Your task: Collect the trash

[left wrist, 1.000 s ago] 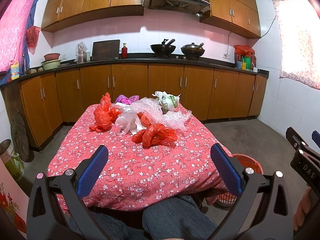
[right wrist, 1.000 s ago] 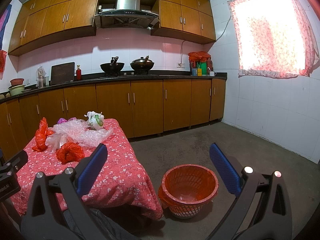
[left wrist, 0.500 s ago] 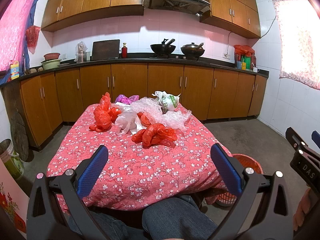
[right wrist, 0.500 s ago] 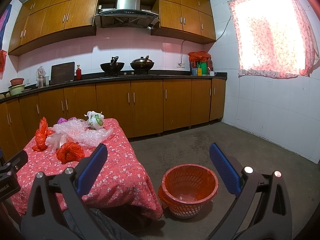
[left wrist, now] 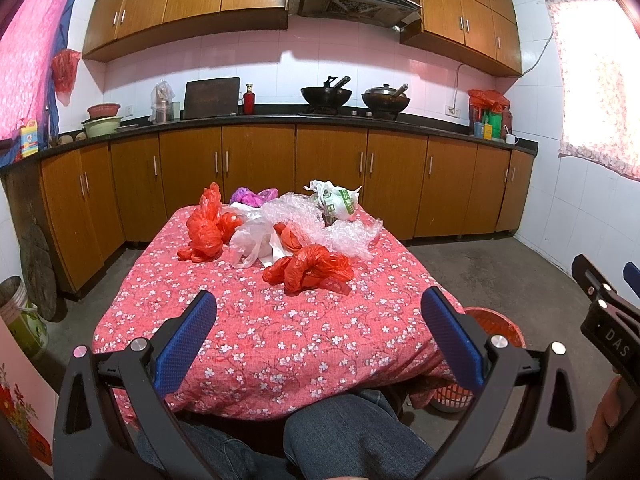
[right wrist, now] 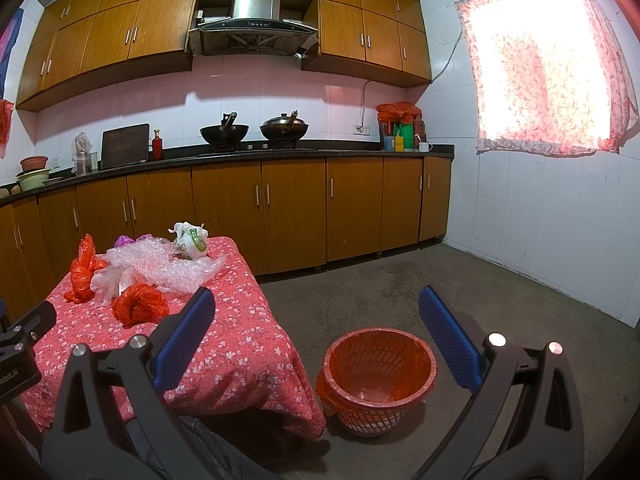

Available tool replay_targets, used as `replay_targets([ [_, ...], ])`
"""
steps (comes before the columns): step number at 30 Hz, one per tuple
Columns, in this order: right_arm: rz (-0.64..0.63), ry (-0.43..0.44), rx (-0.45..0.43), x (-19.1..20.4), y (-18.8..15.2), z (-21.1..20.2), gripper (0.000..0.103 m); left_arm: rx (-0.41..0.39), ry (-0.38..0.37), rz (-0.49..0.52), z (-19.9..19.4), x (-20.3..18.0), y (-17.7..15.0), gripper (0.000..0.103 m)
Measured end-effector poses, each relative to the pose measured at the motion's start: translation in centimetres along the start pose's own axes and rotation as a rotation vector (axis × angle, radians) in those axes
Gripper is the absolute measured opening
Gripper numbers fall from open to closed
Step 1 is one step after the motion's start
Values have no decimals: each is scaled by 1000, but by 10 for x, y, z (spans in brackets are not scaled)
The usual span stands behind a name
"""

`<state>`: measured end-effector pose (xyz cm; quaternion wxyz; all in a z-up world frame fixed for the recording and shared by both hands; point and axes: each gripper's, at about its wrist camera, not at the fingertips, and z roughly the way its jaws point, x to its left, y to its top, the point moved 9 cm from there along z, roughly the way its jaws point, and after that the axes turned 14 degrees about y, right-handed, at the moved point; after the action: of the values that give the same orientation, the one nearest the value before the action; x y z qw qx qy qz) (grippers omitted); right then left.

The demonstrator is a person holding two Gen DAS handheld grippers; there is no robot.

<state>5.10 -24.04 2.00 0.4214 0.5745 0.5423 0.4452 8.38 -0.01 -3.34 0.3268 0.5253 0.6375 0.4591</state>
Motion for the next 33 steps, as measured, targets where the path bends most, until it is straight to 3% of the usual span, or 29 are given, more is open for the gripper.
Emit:
replay_targets([
  [33,-6,13,26,6,-5,12,99,16,13,2,4,-2,-3,101],
])
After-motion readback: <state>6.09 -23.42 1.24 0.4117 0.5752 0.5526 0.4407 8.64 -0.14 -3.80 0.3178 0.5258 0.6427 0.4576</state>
